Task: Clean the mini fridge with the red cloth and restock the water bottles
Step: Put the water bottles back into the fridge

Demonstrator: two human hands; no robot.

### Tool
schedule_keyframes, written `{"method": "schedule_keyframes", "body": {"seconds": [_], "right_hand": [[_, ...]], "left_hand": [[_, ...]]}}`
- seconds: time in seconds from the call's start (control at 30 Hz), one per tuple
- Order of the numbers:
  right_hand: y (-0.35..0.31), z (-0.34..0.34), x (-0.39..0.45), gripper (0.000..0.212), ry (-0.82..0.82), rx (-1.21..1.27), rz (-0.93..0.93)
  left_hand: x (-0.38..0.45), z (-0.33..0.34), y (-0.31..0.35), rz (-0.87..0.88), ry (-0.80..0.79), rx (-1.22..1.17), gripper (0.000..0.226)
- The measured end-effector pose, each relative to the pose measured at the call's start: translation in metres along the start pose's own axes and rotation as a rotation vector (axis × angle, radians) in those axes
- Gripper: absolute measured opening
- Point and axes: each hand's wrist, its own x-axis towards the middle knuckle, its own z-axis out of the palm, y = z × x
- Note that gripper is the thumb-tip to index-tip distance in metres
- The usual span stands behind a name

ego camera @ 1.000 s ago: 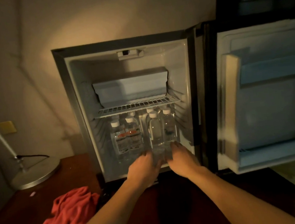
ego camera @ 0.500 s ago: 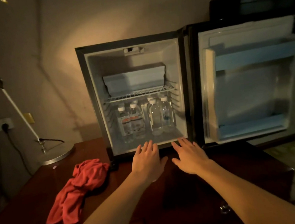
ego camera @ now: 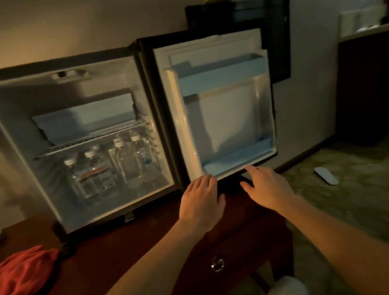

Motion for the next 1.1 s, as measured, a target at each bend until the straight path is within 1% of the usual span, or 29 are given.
{"method": "schedule_keyframes", "body": {"seconds": [0.1,0.2,0.27,0.33,0.43,0.53,0.6,0.67,0.77,0.93,1.03,1.1], "right_hand": [[0.042,-0.009,0.012,0.050,-0.003,0.045,0.100],[0.077,-0.010,0.032,0.057,-0.016,0.142,0.198],[0.096,-0.007,0.046,0.062,-0.014,0.214,0.259],[0.110,-0.003,0.060,0.061,0.004,0.299,0.311],[0.126,0.003,0.082,0.065,0.020,0.417,0.361],[0.135,0.009,0.098,0.068,0.024,0.453,0.358],[0.138,0.012,0.102,0.071,0.017,0.447,0.333],[0.141,0.014,0.102,0.073,0.023,0.453,0.304],[0.145,0.007,0.097,0.087,0.033,0.456,0.273],[0.150,-0.014,0.070,0.085,0.052,0.515,0.186],[0.147,-0.027,0.044,0.101,0.080,0.529,0.160],[0.141,-0.035,0.022,0.108,0.120,0.558,0.150]], "left_hand": [[0.034,0.016,0.026,0.043,0.010,-0.005,0.053],[0.062,0.035,0.041,0.039,-0.024,0.010,0.058],[0.077,0.047,0.045,0.036,-0.055,0.034,0.063],[0.095,0.057,0.046,0.022,-0.063,0.041,0.065],[0.122,0.067,0.043,-0.030,-0.094,0.028,0.069],[0.135,0.077,0.044,-0.123,-0.156,0.029,0.069],[0.134,0.080,0.049,-0.161,-0.156,0.060,0.069],[0.131,0.081,0.052,-0.169,-0.139,0.085,0.068],[0.124,0.076,0.052,-0.172,-0.121,0.076,0.065],[0.105,0.060,0.059,-0.178,-0.090,0.015,0.057],[0.083,0.047,0.062,-0.164,-0.061,0.012,0.053],[0.067,0.039,0.063,-0.156,-0.048,0.016,0.053]]}}
